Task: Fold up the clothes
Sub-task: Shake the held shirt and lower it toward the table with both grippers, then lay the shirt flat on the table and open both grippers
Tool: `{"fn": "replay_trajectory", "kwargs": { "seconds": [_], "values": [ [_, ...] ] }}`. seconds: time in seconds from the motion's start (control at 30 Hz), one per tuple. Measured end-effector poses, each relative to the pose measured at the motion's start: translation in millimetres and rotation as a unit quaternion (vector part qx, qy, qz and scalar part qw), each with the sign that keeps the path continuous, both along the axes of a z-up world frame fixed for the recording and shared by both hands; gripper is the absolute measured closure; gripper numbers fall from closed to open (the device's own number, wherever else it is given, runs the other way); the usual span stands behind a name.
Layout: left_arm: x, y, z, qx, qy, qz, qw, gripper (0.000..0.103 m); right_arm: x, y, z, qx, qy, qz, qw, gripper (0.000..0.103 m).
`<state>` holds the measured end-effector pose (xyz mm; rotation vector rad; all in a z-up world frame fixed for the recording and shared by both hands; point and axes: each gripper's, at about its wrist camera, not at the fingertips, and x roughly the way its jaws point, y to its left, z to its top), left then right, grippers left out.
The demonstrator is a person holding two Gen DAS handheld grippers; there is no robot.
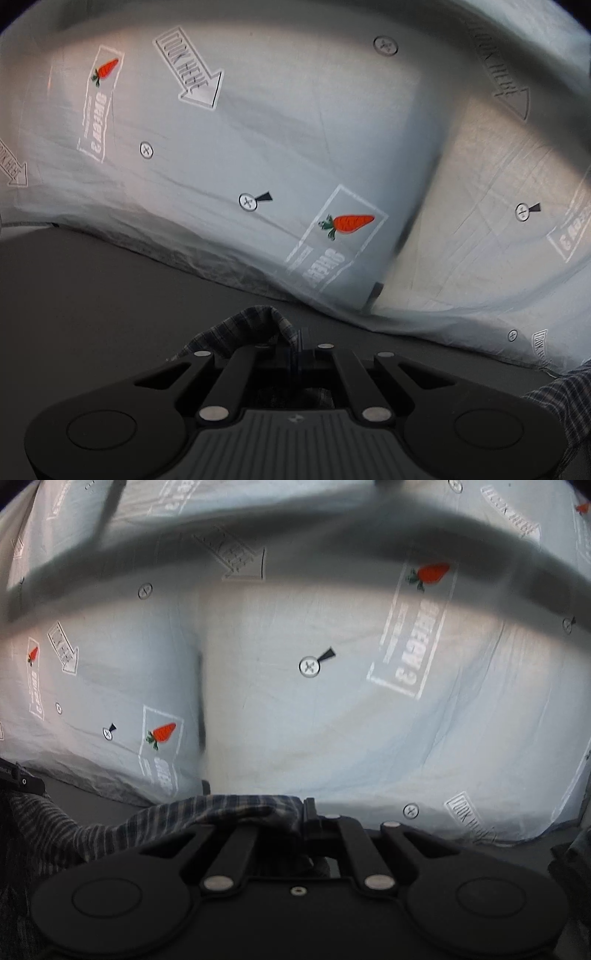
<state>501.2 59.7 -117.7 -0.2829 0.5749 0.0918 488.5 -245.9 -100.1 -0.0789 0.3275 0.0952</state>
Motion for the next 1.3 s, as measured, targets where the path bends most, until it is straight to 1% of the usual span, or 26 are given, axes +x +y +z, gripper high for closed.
{"fn": "replay_trajectory", "kwargs": {
  "seconds": [0.13, 0.23, 0.37, 0.43, 0.5, 0.53, 0.57, 0.6, 0.63, 0.67, 0.7, 0.73, 0.77, 0.8, 0.83, 0.9, 0.97, 1.0, 1.03, 1.07, 1.13, 1.17, 1.23, 1.3],
  "values": [
    [27, 4, -30, 0.0, 0.013, 0.002, 0.9999, 0.1, 34, 2, -32, -0.001, 0.019, -0.005, 1.0, 0.099],
    [47, 5, -45, 0.0, 0.018, 0.003, 0.9998, 0.1, 61, 0, -50, 0.017, 0.033, -0.014, 0.999, 0.099],
    [78, 6, -69, -0.002, 0.032, 0.002, 0.9995, 0.1, 97, -2, -75, 0.032, 0.064, -0.027, 0.997, 0.099],
    [92, 6, -81, -0.004, 0.049, 0.003, 0.9988, 0.099, 101, -2, -77, 0.034, 0.075, -0.029, 0.996, 0.098],
    [101, 6, -89, -0.002, 0.067, 0.001, 0.9977, 0.096, 100, -3, -76, 0.036, 0.082, -0.028, 0.996, 0.093],
    [104, 5, -93, 0.0, 0.076, -0.001, 0.9971, 0.096, 99, -3, -75, 0.036, 0.085, -0.028, 0.995, 0.093],
    [106, 6, -94, 0.0, 0.083, -0.005, 0.9966, 0.094, 99, -4, -74, 0.037, 0.089, -0.027, 0.995, 0.09],
    [106, 6, -94, 0.0, 0.086, -0.008, 0.9962, 0.09, 98, -4, -73, 0.037, 0.092, -0.026, 0.995, 0.083],
    [105, 6, -92, 0.001, 0.088, -0.009, 0.9961, 0.086, 98, -4, -72, 0.038, 0.096, -0.026, 0.994, 0.079],
    [102, 6, -88, 0.003, 0.088, -0.012, 0.996, 0.082, 97, -4, -71, 0.039, 0.099, -0.025, 0.994, 0.073],
    [99, 5, -84, 0.005, 0.089, -0.015, 0.9959, 0.075, 96, -5, -70, 0.039, 0.103, -0.025, 0.994, 0.071],
    [96, 5, -78, 0.008, 0.088, -0.018, 0.9959, 0.072, 96, -5, -69, 0.04, 0.106, -0.024, 0.993, 0.071],
    [93, 4, -73, 0.011, 0.087, -0.021, 0.9959, 0.072, 95, -5, -69, 0.04, 0.11, -0.024, 0.993, 0.071],
    [88, 4, -67, 0.012, 0.085, -0.025, 0.996, 0.072, 95, -6, -68, 0.041, 0.113, -0.023, 0.992, 0.071],
    [84, 4, -61, 0.013, 0.083, -0.028, 0.9961, 0.072, 94, -6, -67, 0.042, 0.116, -0.022, 0.992, 0.073],
    [75, 1, -49, 0.019, 0.078, -0.04, 0.996, 0.072, 93, -6, -65, 0.043, 0.123, -0.021, 0.991, 0.095],
    [64, -4, -40, 0.029, 0.077, -0.06, 0.9948, 0.075, 83, -5, -60, 0.045, 0.125, -0.01, 0.991, 0.1],
    [58, -8, -38, 0.033, 0.079, -0.072, 0.9937, 0.078, 76, -3, -57, 0.05, 0.128, 0.0, 0.991, 0.101],
    [52, -12, -39, 0.036, 0.085, -0.086, 0.992, 0.084, 70, -2, -56, 0.06, 0.134, 0.011, 0.989, 0.101],
    [47, -17, -42, 0.038, 0.097, -0.102, 0.9894, 0.085, 65, -1, -58, 0.066, 0.142, 0.019, 0.988, 0.101],
    [37, -26, -55, 0.036, 0.123, -0.122, 0.9843, 0.09, 57, 3, -65, 0.067, 0.161, 0.027, 0.984, 0.101],
    [32, -30, -63, 0.032, 0.136, -0.129, 0.9818, 0.092, 54, 5, -71, 0.059, 0.171, 0.031, 0.983, 0.101],
    [22, -32, -78, 0.024, 0.159, -0.127, 0.9788, 0.092, 47, 11, -83, 0.043, 0.189, 0.038, 0.98, 0.101],
    [14, -31, -90, 0.011, 0.173, -0.123, 0.9772, 0.093, 42, 16, -95, 0.033, 0.205, 0.05, 0.977, 0.101]
  ]
}}
